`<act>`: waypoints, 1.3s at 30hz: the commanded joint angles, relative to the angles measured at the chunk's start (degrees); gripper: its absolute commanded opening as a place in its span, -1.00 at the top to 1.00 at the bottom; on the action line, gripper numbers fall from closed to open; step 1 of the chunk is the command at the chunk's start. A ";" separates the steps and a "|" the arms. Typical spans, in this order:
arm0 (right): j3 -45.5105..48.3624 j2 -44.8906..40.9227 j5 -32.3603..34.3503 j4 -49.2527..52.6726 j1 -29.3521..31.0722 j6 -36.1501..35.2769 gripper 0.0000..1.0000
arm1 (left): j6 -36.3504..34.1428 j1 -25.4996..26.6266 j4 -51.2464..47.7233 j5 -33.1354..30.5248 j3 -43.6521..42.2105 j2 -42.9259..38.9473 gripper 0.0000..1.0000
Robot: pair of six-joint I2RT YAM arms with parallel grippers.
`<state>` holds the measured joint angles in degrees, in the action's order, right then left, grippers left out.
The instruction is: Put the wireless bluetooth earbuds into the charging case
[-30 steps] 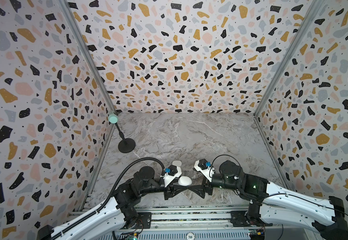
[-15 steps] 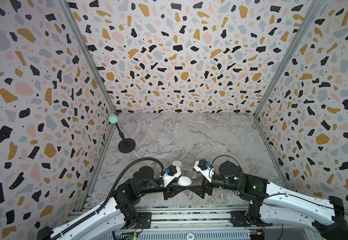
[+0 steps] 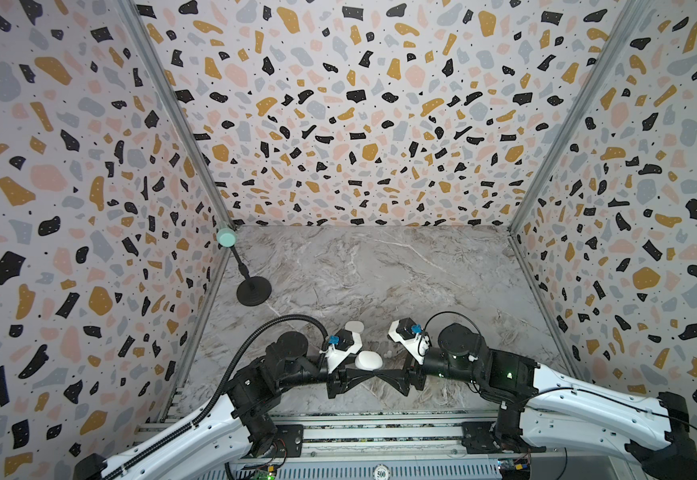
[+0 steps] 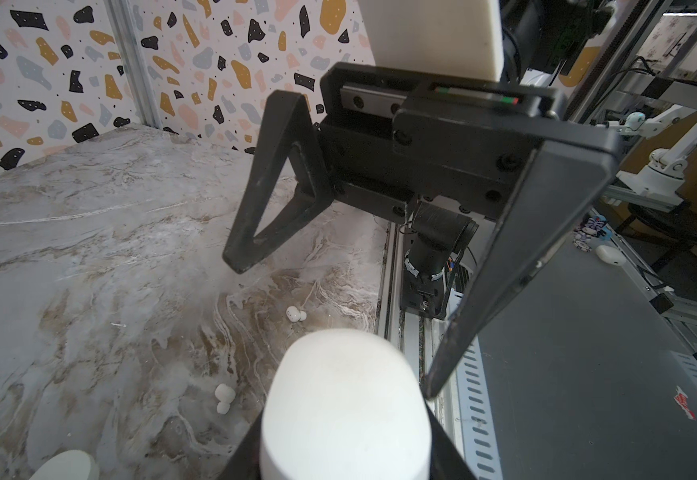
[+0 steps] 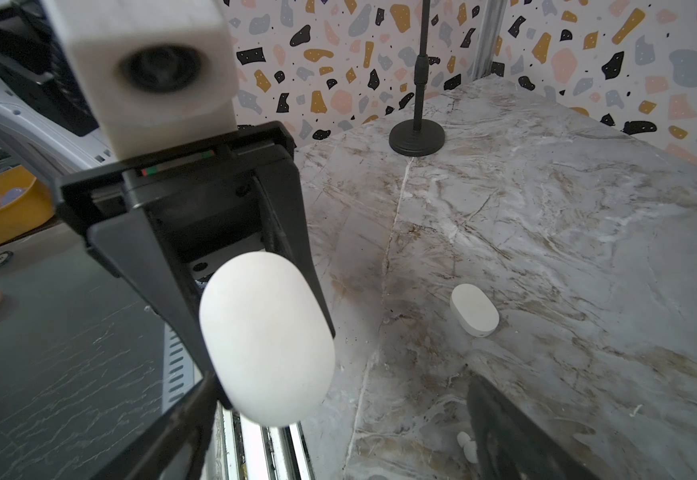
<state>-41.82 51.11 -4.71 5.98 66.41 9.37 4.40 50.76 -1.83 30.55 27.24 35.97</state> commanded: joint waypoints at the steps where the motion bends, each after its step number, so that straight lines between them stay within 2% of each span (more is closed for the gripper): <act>1: -0.84 0.72 7.23 1.33 -0.53 0.87 -0.87 | -0.81 0.45 3.49 4.11 0.09 -1.10 1.00; 22: -2.38 0.79 14.00 1.45 -1.45 2.60 -0.88 | -0.98 0.56 3.89 5.31 -0.17 -1.24 1.00; 33: -3.26 0.92 13.06 1.25 -2.08 2.75 -0.87 | -1.00 0.52 4.08 5.27 -0.26 -1.47 1.00; 39: -2.76 -0.29 8.85 0.33 -2.08 1.77 -0.85 | -0.98 0.50 4.16 5.23 -0.35 -1.01 1.00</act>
<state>-42.87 52.05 5.19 6.15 64.71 11.60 4.03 50.96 -1.23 32.80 26.61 35.33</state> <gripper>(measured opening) 0.927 0.428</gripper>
